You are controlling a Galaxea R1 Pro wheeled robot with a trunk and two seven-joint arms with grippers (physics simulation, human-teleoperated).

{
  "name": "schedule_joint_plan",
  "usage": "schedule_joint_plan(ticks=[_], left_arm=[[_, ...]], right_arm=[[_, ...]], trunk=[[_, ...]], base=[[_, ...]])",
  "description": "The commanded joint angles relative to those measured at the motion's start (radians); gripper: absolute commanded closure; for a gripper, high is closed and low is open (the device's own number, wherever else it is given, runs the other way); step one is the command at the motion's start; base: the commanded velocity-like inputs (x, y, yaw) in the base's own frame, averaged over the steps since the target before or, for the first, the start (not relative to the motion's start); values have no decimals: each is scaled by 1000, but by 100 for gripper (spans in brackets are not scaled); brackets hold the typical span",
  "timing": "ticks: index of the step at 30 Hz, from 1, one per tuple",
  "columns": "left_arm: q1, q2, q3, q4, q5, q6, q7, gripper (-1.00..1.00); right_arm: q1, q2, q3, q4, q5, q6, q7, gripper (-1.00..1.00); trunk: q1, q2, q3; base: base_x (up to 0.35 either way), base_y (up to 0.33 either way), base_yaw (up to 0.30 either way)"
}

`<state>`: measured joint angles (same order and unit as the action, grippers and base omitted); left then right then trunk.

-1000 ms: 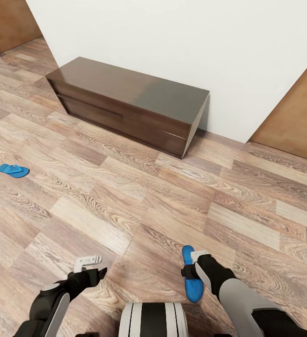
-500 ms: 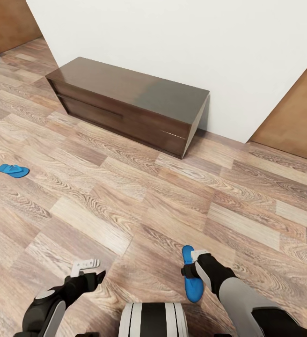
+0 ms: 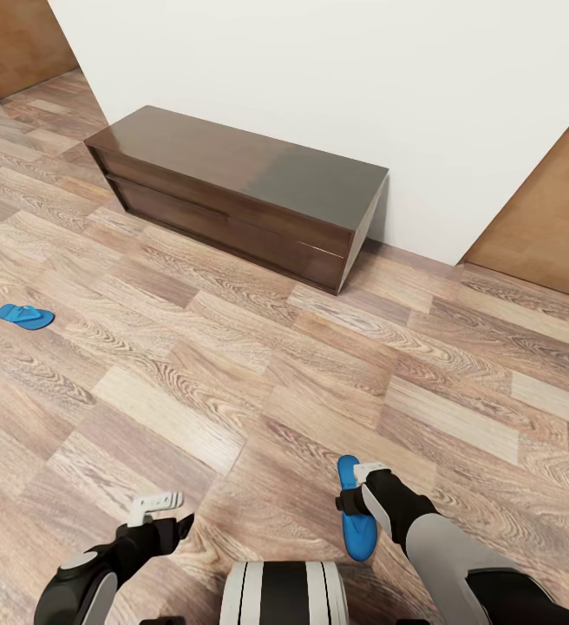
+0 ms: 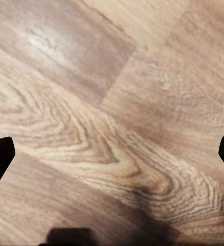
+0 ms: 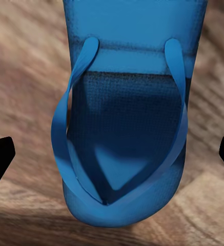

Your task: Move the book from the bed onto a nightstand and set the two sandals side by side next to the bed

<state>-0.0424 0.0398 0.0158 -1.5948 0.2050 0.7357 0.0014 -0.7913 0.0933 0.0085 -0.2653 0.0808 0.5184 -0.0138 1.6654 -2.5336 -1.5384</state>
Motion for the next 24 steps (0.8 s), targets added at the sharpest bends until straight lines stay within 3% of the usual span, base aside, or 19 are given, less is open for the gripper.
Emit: schedule_joint_plan(ticks=[1,7,15,24], left_arm=[[4,0,1,-1,5,5,0,-100],[18,-1,10,-2,5,5,0,-100],[25,-2,63,-2,5,5,-2,-100],[27,-3,80,-2,5,5,-3,-100]], right_arm=[[0,0,1,-2,8,6,0,-100],[-1,0,1,-2,8,6,0,-100],[-2,0,1,-2,8,6,0,-100],[-7,0,1,-3,8,6,0,-100]], trunk=[[0,0,-1],[0,0,-1],[0,0,-1],[0,0,-1]], base=[[0,0,0],[0,0,0],[0,0,0],[0,0,0]])
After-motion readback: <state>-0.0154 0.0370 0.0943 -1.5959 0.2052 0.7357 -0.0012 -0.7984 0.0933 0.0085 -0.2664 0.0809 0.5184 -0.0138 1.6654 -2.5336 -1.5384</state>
